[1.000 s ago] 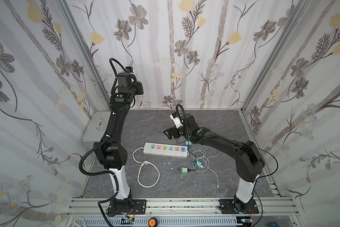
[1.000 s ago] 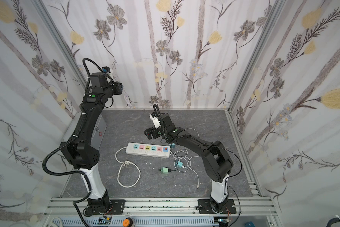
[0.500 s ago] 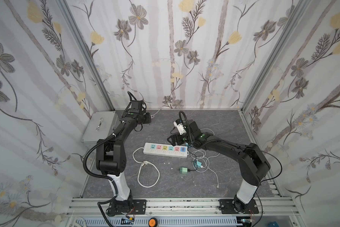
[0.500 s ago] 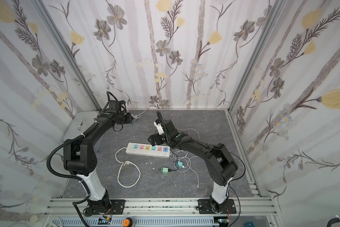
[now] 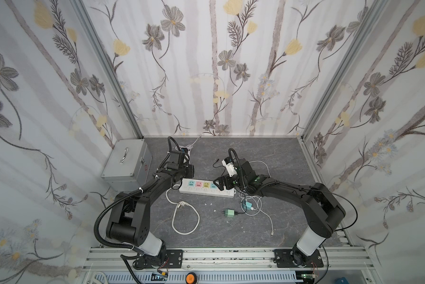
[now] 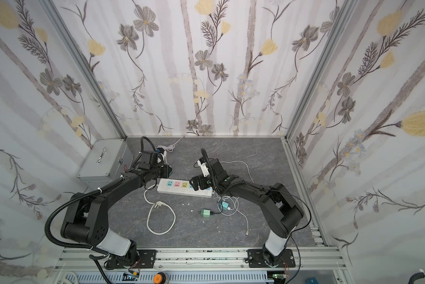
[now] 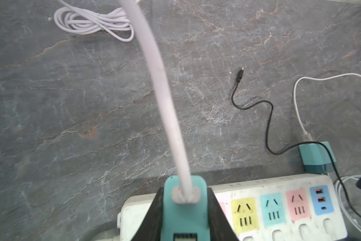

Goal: Insert plugs into power strip
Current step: Pass the plug.

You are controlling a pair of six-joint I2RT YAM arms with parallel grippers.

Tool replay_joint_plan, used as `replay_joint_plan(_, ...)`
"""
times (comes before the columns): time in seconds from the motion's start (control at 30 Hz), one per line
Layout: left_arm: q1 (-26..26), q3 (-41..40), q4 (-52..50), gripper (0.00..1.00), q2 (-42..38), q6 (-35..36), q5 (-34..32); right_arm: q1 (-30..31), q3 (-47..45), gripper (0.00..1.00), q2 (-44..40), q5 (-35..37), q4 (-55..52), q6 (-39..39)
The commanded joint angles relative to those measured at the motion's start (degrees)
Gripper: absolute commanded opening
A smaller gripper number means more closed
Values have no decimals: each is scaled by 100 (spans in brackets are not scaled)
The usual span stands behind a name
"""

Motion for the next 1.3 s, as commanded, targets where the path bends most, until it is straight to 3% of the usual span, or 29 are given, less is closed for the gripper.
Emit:
replay_joint_plan(0.0,-33,-265,501,0,-283,121,-432,3,-178,99,-125,52,548,7)
replay_joint_plan(0.23,-62,-743,585,0,-909,237,-437,79,-249,99,-8,-379,281,-288)
replay_joint_plan(0.4,-65,-881,378,0,-1175,195,-217,236,-241,98,40,-275,-16,-529)
replay_joint_plan(0.63,-56,-913,320,0,-1264,-302,296,263,-102,97,81,-626,545,-650)
replay_joint_plan(0.8,69,-962,297,0,-1419,858,1017,230,528,95,298,-1301,778,-1045)
replay_joint_plan(1.0,463,-1892,2432,0,-2026,1913,2383,-208,1025,81,354,-2259,745,-1137)
replay_joint_plan(1.17,696,-1344,1528,0,-1967,2617,3373,-423,1490,81,245,-2831,-190,-1879)
replay_joint_plan(1.27,730,-1356,1499,0,-1994,2934,3636,-432,1742,81,227,-3005,-717,-2287)
